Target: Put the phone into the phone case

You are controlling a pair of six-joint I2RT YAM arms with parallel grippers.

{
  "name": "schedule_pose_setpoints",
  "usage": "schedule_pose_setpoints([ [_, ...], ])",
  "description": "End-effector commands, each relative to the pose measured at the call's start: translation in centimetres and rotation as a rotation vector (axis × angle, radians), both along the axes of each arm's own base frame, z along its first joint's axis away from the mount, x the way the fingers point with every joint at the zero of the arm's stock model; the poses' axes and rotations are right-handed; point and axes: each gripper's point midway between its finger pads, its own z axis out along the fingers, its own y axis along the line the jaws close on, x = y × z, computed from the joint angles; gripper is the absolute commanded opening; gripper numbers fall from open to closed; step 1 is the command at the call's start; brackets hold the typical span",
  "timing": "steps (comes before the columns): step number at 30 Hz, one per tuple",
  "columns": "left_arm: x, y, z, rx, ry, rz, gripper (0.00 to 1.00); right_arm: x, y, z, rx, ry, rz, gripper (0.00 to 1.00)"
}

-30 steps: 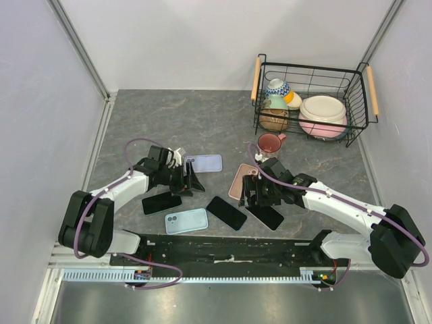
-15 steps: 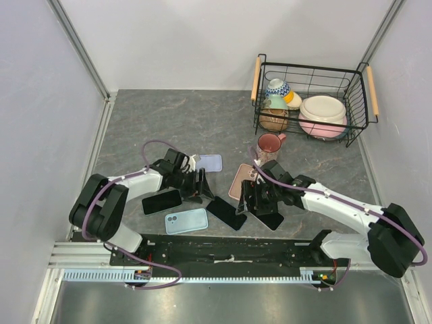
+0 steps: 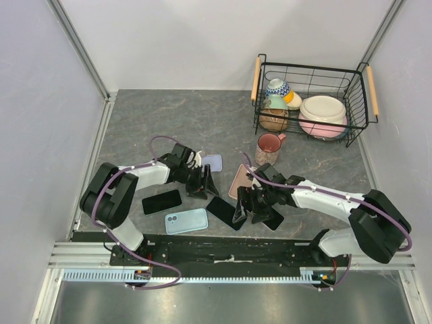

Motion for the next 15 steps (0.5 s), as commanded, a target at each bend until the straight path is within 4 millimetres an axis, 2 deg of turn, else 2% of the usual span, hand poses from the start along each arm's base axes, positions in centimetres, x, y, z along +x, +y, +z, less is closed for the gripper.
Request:
schedule_pose_setpoints([
  [1, -0.3, 0.4, -1.8, 0.068, 0.032, 0.004, 0.70, -0.5, 0.7, -1.3, 0.043, 0.047, 0.005, 0.93],
  [3, -0.3, 0.2, -2.0, 0.066, 0.041, -0.002, 0.70, -0.5, 0.6, -2.3, 0.027, 0.059, 0.003, 0.94],
  [6, -0.4, -0.1, -2.0, 0.056, 0.044, -0.010, 0.69, -0.6, 0.8, -2.9, 0.033, 0.070, 0.001, 0.95],
  [15, -0.9, -0.8, -1.6, 0.011, 0.040, -0.033, 0.69, 1.7, 1.6, -2.9, 0.010, -0.005, -0.009, 0.97],
])
